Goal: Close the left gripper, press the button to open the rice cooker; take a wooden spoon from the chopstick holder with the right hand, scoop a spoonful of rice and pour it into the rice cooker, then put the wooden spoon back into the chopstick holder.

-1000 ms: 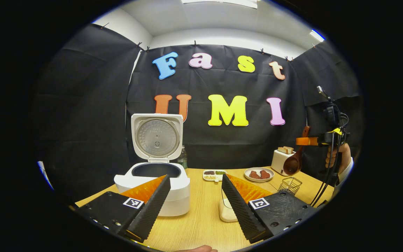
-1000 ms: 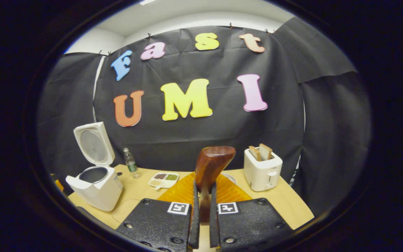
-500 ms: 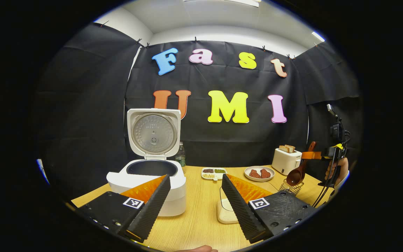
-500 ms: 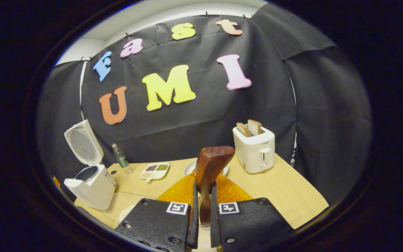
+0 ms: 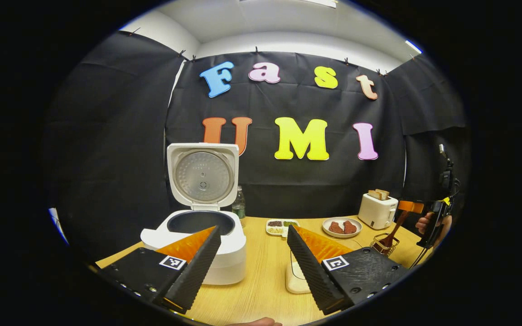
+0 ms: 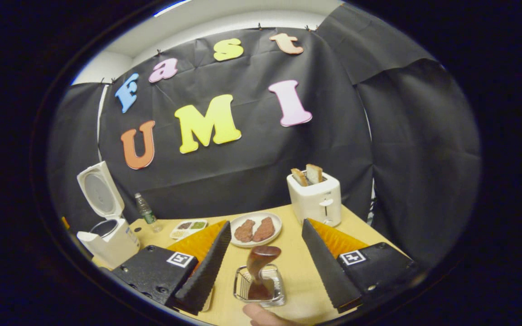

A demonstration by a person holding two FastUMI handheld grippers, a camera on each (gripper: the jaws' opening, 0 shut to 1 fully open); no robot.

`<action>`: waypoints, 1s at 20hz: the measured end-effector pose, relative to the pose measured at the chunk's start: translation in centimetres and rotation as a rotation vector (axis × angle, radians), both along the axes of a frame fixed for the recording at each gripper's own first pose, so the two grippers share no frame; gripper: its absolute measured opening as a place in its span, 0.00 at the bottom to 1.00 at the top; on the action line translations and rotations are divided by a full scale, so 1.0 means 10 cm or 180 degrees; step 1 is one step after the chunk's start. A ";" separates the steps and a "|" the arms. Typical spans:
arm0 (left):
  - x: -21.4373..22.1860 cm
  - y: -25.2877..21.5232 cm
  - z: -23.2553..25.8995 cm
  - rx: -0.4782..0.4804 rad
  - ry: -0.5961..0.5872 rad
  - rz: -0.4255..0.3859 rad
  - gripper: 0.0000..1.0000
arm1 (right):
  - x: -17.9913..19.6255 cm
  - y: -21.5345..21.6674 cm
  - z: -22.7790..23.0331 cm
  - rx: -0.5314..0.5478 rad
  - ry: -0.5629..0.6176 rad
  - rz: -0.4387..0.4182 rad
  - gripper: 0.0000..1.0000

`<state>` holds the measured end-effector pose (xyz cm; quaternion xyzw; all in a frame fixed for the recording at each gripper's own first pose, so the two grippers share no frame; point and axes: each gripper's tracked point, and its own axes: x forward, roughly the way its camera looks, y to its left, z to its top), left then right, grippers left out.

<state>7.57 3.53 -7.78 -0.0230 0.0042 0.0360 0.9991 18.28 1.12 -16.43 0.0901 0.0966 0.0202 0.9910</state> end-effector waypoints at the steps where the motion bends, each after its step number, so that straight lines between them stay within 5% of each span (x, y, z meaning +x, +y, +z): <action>1: 0.02 0.02 0.04 0.0002 -0.0015 0.0014 0.94 | -0.02 -0.02 0.06 -0.0047 -0.0029 -0.0016 0.94; 4: 0.12 0.09 0.14 -0.0057 -0.0013 0.0008 0.94 | -0.10 -0.07 0.19 -0.0139 -0.0129 -0.0057 1.00; 10: 0.40 0.46 0.72 0.0097 -0.0185 0.0179 0.94 | -0.28 0.09 0.34 -0.0164 -0.0253 0.0136 0.96; 20: 1.27 0.86 1.42 0.0123 -0.0381 0.0026 0.94 | -0.50 0.29 0.46 -0.0214 -0.0390 0.0431 1.00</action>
